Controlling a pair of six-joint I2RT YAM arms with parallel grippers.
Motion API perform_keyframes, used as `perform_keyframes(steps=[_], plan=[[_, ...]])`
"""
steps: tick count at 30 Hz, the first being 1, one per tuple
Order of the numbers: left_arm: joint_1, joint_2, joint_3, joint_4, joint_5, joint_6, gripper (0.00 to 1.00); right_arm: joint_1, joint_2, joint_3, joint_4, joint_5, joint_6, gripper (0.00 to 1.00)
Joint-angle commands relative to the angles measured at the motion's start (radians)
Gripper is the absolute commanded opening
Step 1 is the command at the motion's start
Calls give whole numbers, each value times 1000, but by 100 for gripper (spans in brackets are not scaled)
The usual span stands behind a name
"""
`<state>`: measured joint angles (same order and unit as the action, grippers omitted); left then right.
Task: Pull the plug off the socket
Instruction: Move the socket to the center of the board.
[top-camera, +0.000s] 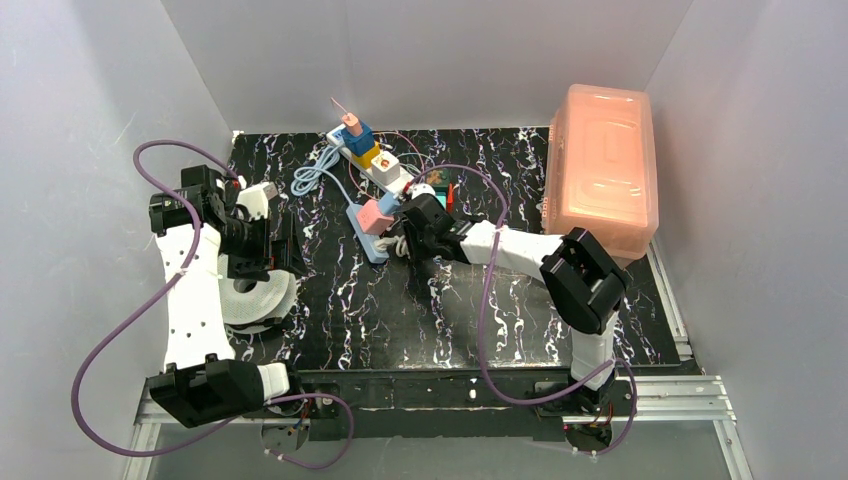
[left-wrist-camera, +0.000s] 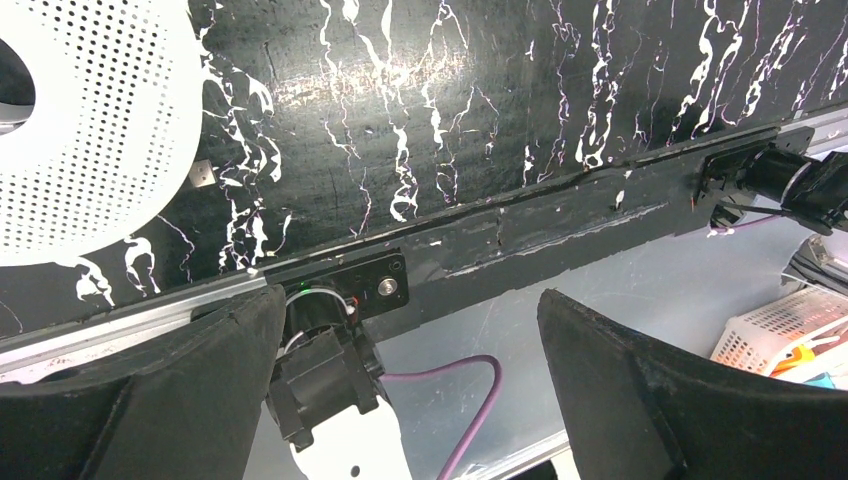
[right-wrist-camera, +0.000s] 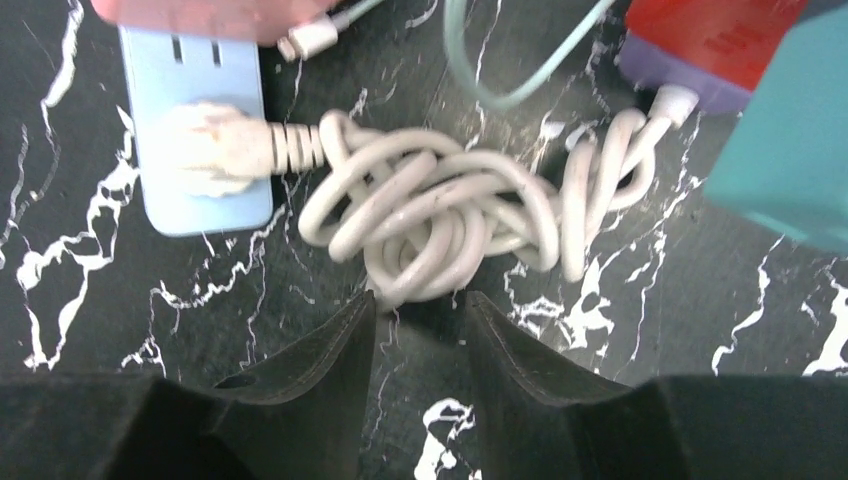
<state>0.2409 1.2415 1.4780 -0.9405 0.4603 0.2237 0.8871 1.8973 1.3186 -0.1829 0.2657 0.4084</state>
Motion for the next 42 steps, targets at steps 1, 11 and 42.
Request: perform_keyframes(steps=[1,11,42], plan=[[7,-17,-19,-104,27,8,98,26,-32,54,-138,19,-9,48],[7,-18,-14,-111,17,34,98,44,54,217,-76,8,-151,52],[5,-59,-1,-124,36,9,98,80,55,-6,-222,179,150,1]])
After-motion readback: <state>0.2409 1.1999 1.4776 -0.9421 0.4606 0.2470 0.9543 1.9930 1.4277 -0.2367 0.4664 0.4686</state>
